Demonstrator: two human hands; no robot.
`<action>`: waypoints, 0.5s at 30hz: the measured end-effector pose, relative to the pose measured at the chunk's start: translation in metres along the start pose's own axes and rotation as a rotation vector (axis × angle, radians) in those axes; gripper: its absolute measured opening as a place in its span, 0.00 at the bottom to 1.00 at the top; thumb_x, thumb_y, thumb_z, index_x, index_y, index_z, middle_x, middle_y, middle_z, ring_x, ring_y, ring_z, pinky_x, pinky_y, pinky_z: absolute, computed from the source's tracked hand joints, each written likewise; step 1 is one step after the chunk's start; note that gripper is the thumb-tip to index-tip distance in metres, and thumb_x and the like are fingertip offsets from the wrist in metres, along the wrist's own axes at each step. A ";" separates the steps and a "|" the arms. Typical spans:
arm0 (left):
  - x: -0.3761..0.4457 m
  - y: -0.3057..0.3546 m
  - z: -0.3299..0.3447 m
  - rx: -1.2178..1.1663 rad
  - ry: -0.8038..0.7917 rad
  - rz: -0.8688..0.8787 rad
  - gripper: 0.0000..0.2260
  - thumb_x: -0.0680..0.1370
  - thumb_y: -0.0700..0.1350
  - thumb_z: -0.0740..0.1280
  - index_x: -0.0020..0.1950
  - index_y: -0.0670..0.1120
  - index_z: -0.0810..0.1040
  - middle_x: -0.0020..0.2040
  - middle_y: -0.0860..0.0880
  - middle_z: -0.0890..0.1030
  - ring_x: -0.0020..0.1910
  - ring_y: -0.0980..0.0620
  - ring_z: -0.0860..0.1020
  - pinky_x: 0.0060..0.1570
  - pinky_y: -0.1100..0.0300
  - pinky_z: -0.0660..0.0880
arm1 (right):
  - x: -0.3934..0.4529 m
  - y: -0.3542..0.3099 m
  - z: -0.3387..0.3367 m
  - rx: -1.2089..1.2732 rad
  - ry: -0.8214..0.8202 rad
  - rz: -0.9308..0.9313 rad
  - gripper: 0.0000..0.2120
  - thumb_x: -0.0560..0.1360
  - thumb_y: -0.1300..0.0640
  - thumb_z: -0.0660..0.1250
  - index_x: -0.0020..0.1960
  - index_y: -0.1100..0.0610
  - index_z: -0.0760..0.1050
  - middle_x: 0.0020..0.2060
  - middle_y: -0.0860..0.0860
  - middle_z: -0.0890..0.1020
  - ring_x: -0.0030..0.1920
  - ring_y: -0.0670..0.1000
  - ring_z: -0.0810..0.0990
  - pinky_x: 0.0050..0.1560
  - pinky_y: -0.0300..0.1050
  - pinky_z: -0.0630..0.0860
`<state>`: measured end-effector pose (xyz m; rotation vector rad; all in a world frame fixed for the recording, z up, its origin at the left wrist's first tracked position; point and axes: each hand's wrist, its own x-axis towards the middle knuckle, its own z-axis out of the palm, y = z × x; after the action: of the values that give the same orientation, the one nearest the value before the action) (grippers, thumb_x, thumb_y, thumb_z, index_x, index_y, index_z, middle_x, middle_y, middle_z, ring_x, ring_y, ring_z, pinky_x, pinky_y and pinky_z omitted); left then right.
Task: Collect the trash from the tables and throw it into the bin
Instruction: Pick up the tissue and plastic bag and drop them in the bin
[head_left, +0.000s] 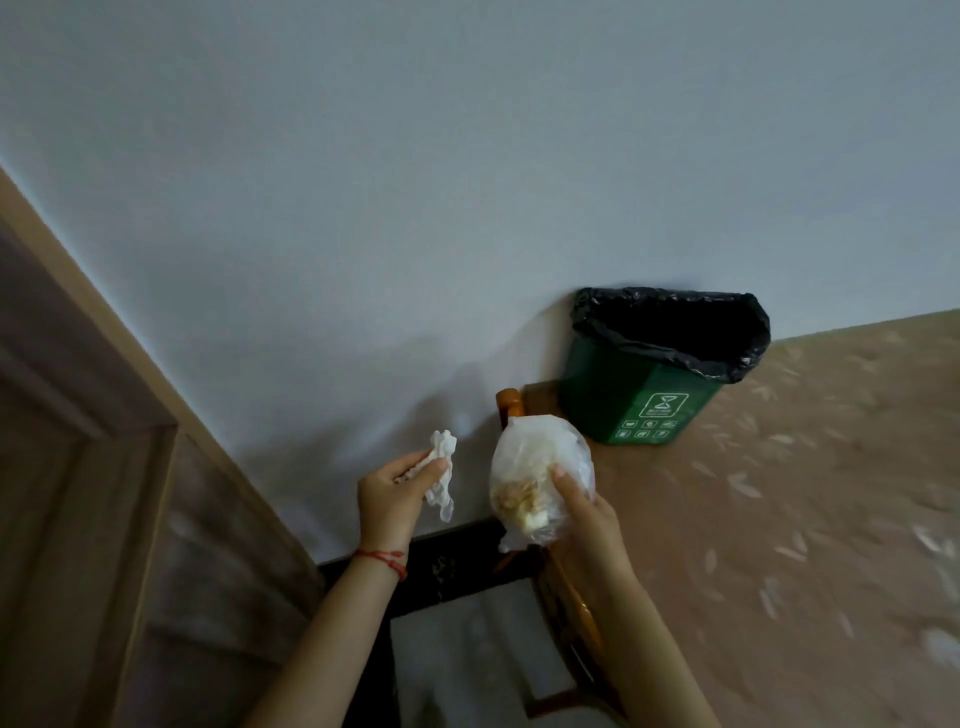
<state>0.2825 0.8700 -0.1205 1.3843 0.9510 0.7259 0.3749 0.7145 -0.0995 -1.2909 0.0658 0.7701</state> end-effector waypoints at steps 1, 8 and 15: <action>0.004 0.001 0.007 0.017 -0.030 0.000 0.09 0.69 0.34 0.71 0.49 0.35 0.81 0.33 0.51 0.79 0.25 0.68 0.74 0.28 0.75 0.70 | 0.000 -0.004 -0.004 0.021 0.013 -0.006 0.13 0.68 0.55 0.70 0.48 0.59 0.74 0.47 0.63 0.81 0.47 0.62 0.82 0.48 0.58 0.80; 0.013 0.017 0.069 0.081 -0.235 -0.015 0.10 0.71 0.38 0.71 0.51 0.37 0.81 0.35 0.53 0.79 0.34 0.59 0.78 0.28 0.76 0.72 | 0.002 -0.029 -0.042 0.116 0.148 -0.064 0.16 0.68 0.54 0.69 0.52 0.59 0.72 0.45 0.58 0.83 0.44 0.59 0.83 0.46 0.55 0.80; 0.010 0.032 0.136 0.117 -0.369 0.010 0.11 0.71 0.40 0.71 0.53 0.39 0.81 0.35 0.53 0.79 0.37 0.59 0.77 0.28 0.77 0.71 | 0.011 -0.054 -0.084 0.229 0.306 -0.122 0.22 0.62 0.54 0.71 0.52 0.63 0.74 0.45 0.63 0.82 0.43 0.63 0.83 0.40 0.62 0.80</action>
<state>0.4106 0.8168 -0.0977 1.5605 0.7025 0.4063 0.4435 0.6418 -0.0853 -1.1727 0.3104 0.4418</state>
